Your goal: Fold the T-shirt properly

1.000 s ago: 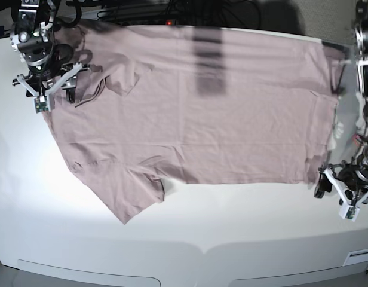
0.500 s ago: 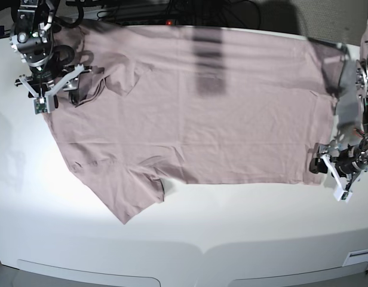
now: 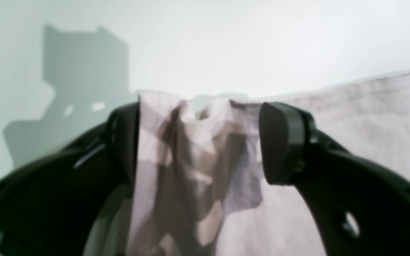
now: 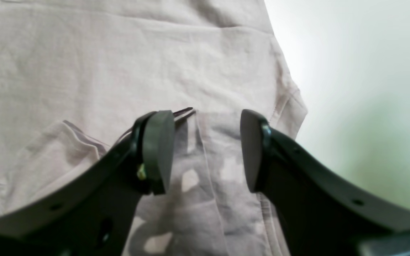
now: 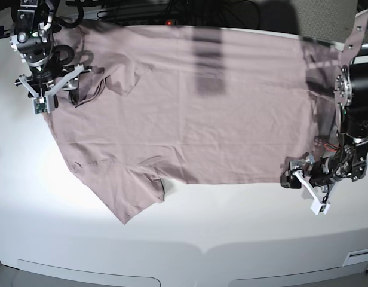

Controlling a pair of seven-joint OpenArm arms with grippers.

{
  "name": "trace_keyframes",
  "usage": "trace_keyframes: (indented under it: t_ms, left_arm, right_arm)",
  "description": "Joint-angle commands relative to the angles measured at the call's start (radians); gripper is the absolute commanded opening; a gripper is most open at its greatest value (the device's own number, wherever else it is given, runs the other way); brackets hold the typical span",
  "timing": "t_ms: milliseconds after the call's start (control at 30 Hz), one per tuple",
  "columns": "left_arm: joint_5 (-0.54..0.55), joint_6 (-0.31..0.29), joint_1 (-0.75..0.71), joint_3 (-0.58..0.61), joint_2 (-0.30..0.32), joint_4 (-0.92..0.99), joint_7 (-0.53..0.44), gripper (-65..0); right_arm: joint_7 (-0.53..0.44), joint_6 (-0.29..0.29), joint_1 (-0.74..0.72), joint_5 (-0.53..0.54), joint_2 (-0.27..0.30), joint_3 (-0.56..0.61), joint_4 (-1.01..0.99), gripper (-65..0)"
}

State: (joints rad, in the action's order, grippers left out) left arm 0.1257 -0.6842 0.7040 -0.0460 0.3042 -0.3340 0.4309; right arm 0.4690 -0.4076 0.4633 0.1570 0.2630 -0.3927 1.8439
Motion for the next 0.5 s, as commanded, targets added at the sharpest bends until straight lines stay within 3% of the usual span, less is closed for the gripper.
trace_keyframes:
  t_ms: [0,300,467]
  left_arm:
    - [-0.019,-0.014,0.005,0.002,-0.005,0.003,0.079,-19.5]
    - [0.004,-0.014,0.005,0.002,0.002,0.003,0.203,-19.5]
    - [-0.050,-0.014,0.005,0.002,0.032,0.003,0.109,-19.5]
  right_arm:
    - [-0.027,0.001,-0.003,0.004,0.012,-0.007,0.022,-35.3]
    - [-0.028,0.001,-0.003,0.004,0.012,-0.007,0.022,-35.3]
    - [-0.034,0.001,-0.003,0.004,0.012,-0.007,0.022,-35.3]
